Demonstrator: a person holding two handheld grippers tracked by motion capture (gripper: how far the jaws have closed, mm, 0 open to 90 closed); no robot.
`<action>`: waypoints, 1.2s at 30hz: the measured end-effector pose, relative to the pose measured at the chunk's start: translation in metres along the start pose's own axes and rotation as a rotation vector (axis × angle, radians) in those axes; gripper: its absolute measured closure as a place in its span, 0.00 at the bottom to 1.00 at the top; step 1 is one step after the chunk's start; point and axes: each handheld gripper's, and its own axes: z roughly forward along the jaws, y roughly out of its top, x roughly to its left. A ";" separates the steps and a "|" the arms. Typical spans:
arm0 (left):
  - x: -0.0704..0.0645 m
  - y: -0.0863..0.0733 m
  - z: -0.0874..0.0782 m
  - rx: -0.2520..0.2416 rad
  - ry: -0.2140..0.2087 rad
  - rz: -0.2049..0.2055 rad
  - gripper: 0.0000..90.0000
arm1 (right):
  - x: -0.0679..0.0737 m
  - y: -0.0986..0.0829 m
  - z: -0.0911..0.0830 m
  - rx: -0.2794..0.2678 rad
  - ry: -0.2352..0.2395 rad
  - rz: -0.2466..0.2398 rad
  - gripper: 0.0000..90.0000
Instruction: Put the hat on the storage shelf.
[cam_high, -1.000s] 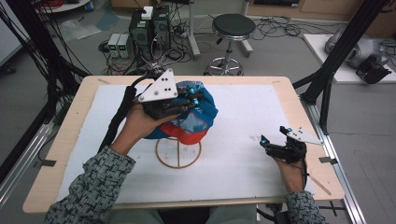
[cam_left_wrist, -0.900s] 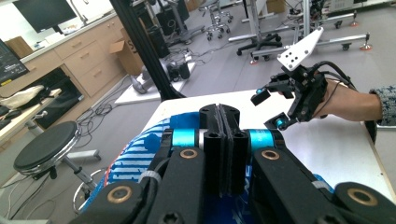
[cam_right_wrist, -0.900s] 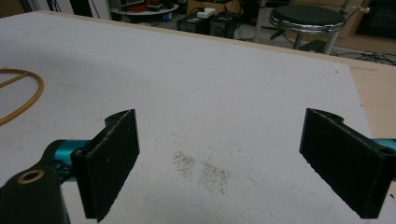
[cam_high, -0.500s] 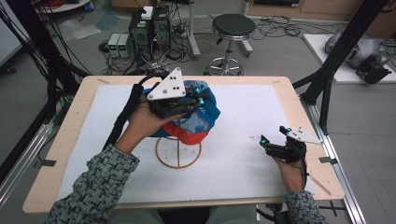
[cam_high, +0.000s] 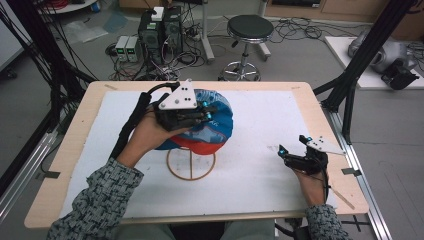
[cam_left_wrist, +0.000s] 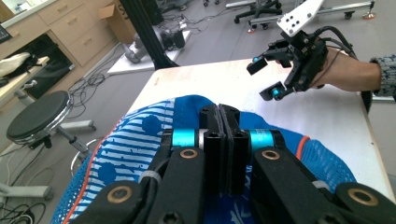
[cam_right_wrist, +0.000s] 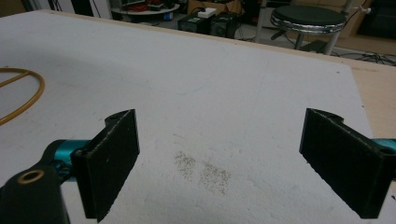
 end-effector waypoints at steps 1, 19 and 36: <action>0.000 0.000 -0.002 0.000 0.001 -0.002 0.98 | 0.000 0.000 0.000 0.002 -0.001 0.004 0.12; -0.004 -0.014 -0.015 -0.028 -0.002 -0.004 0.97 | 0.000 0.000 0.000 -0.001 -0.003 0.003 0.12; -0.002 -0.018 -0.018 -0.092 0.020 -0.061 0.61 | 0.000 0.000 0.000 0.004 -0.003 0.006 0.12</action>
